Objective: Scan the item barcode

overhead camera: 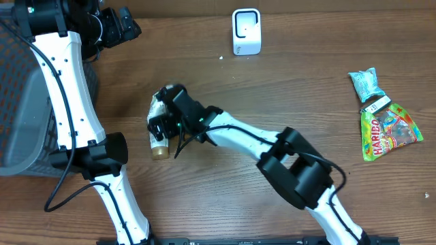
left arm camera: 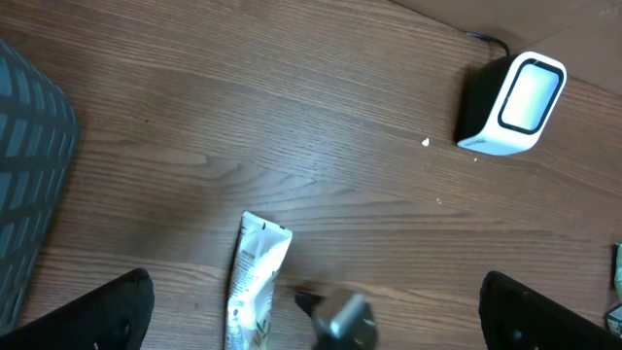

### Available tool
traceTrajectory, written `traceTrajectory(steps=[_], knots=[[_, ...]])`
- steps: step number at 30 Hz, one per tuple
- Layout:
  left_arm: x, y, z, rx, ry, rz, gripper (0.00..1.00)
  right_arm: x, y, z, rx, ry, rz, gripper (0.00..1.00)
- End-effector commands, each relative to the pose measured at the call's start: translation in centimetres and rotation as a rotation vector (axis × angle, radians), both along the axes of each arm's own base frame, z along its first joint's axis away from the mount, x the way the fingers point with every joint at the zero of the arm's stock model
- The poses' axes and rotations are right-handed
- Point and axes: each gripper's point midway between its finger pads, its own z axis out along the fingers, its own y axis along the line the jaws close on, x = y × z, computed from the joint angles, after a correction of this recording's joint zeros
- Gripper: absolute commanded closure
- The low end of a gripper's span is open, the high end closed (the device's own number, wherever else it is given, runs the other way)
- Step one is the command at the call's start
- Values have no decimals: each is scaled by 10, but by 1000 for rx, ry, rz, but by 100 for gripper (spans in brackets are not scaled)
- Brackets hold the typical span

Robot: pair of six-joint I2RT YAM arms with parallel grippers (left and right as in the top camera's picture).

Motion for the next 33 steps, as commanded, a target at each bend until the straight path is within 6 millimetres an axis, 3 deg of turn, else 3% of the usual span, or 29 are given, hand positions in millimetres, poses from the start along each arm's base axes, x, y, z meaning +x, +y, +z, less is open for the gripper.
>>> traceTrajectory(steps=[1,5,10,12,16,19,28,33], knots=[[-1,-3,8,11,-26,-17,0,-5,5,-14,-20,-12,-3,10],[-1,-3,8,11,-26,-17,0,-8,3,-26,-50,-5,-8,21],[-1,-3,8,11,-26,-17,0,-11,-19,-51,-155,45,-36,48],[-1,-3,8,11,-26,-17,0,-12,-25,-53,-170,73,-36,60],[-1,-3,8,11,-26,-17,0,-6,-41,-53,-190,141,-56,76],[-1,-3,8,11,-26,-17,0,3,-63,-51,-209,224,-120,94],[-1,-3,8,11,-26,-17,0,39,-144,-41,-167,489,-229,96],[-1,-3,8,11,-26,-17,0,59,-209,-45,-181,585,-325,96]])
